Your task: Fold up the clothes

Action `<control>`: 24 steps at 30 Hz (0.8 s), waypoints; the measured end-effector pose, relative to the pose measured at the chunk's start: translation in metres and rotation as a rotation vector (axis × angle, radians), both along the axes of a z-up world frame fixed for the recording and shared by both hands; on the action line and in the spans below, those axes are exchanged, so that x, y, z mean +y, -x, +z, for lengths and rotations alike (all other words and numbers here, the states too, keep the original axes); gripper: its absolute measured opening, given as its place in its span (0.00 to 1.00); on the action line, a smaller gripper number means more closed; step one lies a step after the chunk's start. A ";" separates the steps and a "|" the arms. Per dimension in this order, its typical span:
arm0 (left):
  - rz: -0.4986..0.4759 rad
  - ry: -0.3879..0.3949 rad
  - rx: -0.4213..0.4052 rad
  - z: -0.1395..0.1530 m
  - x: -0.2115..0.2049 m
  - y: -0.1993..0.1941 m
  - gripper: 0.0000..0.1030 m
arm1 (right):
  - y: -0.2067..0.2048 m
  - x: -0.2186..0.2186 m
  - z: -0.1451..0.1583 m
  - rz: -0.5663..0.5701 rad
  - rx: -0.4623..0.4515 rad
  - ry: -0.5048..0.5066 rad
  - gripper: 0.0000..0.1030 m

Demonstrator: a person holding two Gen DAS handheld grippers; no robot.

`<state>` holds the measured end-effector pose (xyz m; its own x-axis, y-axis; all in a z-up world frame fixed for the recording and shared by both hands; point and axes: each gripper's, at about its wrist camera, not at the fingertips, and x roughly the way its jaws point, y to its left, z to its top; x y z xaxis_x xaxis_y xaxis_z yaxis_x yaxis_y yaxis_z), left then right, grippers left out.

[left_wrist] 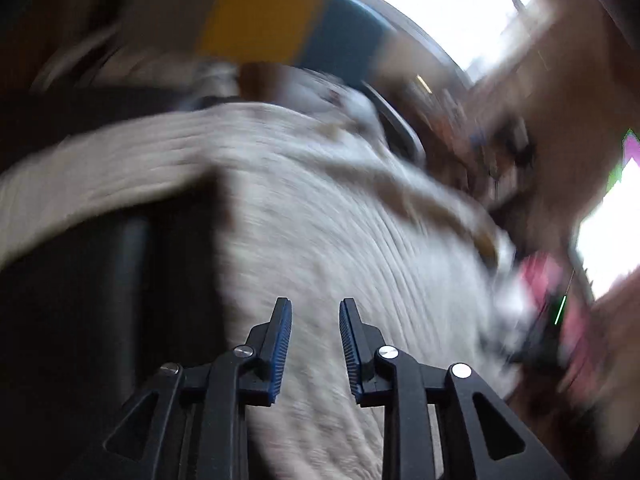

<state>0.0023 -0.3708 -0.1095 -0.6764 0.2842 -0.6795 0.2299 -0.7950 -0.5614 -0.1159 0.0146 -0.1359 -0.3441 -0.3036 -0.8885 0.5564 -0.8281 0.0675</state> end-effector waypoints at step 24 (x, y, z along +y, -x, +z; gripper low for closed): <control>0.813 -0.341 -0.014 -0.062 -0.175 -0.057 0.08 | 0.005 -0.033 0.011 -0.021 0.091 -0.050 1.00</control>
<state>0.0589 -0.5459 -0.1712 -0.7497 -0.0927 -0.6553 0.6603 -0.1719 -0.7311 -0.1205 -0.0181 -0.1251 -0.4301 -0.2516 -0.8670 0.5412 -0.8405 -0.0245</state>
